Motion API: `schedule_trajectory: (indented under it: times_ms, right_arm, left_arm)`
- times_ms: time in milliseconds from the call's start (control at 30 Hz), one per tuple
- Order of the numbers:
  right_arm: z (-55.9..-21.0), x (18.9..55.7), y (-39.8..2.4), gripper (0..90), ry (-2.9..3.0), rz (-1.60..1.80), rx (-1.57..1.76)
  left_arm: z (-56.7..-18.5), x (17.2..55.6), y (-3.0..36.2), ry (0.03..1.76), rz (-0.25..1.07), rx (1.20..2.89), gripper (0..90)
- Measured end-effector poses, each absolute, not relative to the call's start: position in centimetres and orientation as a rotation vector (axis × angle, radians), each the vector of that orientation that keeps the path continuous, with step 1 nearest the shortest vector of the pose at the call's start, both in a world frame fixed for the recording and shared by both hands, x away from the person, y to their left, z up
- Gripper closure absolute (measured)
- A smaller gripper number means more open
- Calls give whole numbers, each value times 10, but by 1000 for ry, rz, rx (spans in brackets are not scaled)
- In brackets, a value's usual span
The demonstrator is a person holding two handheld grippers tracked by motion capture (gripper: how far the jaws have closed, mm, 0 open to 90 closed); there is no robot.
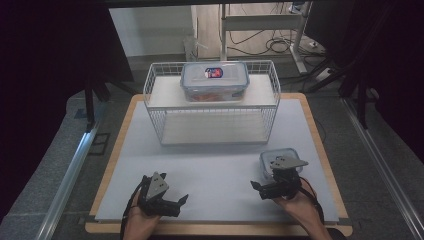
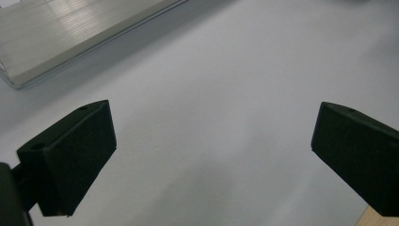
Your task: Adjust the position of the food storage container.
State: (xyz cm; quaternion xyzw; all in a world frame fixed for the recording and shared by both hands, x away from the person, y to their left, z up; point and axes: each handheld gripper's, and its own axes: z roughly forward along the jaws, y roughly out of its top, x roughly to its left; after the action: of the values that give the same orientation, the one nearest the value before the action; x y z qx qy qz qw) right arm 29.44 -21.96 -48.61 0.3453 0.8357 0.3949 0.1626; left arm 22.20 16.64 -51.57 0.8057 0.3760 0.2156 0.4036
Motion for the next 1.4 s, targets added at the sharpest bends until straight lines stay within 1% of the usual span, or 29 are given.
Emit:
schedule_trajectory:
  times_ms: [67,167,200,300,467,500,700,800,900,1200,1400]
  right_arm:
    - [-485,296,-222,27,2380,1117,998]
    - [-483,298,-229,154,2346,1089,1005]
    - [-481,299,-232,252,2333,1084,1016]
    - [-475,300,-243,463,2314,1071,1019]
    - [-469,304,-259,635,2285,1098,1037]
    - [-467,305,-262,681,2280,1095,1043]
    - [-464,314,-283,851,2225,1054,1117]
    - [-465,321,-296,897,2194,1027,1147]
    - [-466,325,-309,898,2156,1022,1193]
    - [-478,342,-329,898,2131,945,1300]
    - [-488,351,-332,898,2173,930,1338]
  left_arm:
    - [-516,222,166,950,541,2039,5]
    - [-517,223,166,950,542,2043,4]
    - [-516,223,166,950,540,2040,5]
    - [-516,223,167,950,534,2036,5]
    - [-519,224,166,948,519,2056,5]
    - [-519,225,166,947,512,2060,5]
    - [-520,225,165,942,511,2070,7]
    - [-521,225,165,943,506,2072,8]
    - [-522,226,165,944,504,2077,9]
    - [-523,228,165,947,497,2083,9]
    - [-524,230,164,949,486,2082,10]
